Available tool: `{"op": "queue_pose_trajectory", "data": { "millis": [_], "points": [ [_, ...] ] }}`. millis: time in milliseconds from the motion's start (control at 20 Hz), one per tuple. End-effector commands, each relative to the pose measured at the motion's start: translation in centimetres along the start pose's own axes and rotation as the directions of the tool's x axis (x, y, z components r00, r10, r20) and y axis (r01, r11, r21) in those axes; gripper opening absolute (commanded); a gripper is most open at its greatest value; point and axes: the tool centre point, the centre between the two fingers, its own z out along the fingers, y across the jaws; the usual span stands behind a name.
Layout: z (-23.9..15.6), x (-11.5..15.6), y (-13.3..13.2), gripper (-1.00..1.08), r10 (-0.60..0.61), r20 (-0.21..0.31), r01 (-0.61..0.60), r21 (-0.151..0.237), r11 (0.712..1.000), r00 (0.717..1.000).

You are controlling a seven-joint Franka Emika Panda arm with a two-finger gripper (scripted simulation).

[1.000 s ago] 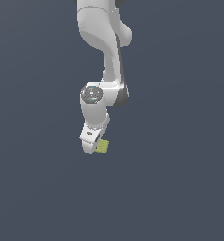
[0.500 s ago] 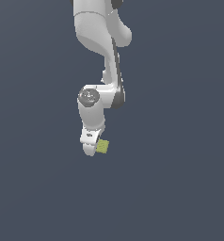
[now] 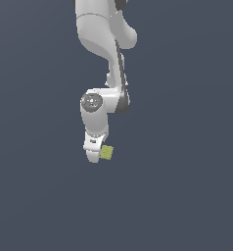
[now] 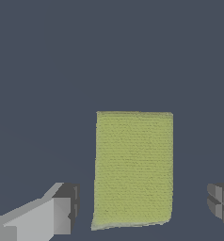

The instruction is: Pick up the object and move it to a goal position.

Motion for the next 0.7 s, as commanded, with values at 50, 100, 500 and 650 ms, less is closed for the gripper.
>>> {"op": "queue_pose_trajectory", "data": {
  "millis": [50, 100, 500, 650],
  "points": [
    [0.7, 0.0, 0.0, 1.00, -0.001, 0.000, 0.001, 0.001, 1.000, 1.000],
    [1.1, 0.0, -0.1, 1.00, -0.001, 0.000, 0.001, 0.001, 1.000, 1.000],
    [4.5, 0.0, -0.1, 1.00, -0.005, 0.000, 0.005, 0.000, 1.000, 1.000],
    [4.9, 0.0, 0.0, 1.00, -0.005, 0.000, 0.005, 0.000, 1.000, 1.000]
  ]
}}
